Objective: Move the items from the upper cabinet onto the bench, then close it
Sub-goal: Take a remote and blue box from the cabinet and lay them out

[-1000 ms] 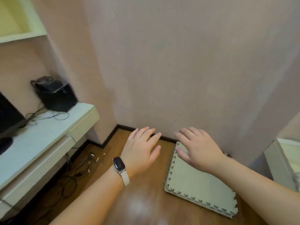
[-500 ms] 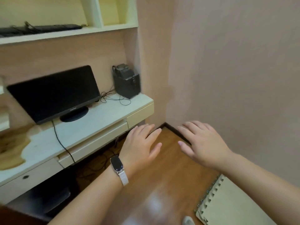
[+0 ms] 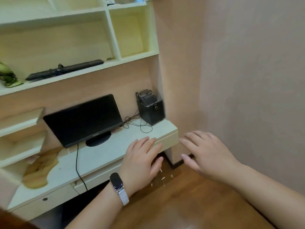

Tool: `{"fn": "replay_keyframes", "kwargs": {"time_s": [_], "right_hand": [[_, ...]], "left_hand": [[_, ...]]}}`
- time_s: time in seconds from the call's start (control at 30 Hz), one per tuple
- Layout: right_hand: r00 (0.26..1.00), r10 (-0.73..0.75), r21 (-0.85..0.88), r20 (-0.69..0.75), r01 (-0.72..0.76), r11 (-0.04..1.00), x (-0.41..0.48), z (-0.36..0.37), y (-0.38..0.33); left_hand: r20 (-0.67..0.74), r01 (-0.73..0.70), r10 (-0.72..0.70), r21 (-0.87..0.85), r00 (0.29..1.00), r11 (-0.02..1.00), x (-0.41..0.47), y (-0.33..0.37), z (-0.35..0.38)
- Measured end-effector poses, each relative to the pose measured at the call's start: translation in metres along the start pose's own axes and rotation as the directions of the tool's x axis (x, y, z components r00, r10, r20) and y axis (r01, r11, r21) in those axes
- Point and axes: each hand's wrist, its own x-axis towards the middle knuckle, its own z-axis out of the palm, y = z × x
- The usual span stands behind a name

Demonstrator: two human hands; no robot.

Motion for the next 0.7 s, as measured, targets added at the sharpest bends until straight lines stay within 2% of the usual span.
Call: {"fn": "replay_keyframes", "kwargs": {"time_s": [0.33, 0.47, 0.7], "right_hand": [[0.998, -0.035, 0.037, -0.047, 0.037, 0.999, 0.037, 0.013, 0.074], [0.999, -0.035, 0.064, -0.025, 0.036, 0.997, 0.062, 0.025, 0.085], [0.999, -0.047, 0.008, -0.005, 0.047, 0.999, 0.124, 0.046, 0.096]], "left_hand": [[-0.033, 0.013, -0.011, 0.065, 0.999, 0.998, 0.073, 0.006, 0.013], [-0.057, 0.046, -0.043, 0.043, 0.997, 0.998, 0.091, -0.009, 0.023], [-0.114, 0.067, -0.067, 0.000, 0.991, 0.998, 0.133, -0.061, 0.045]]}}
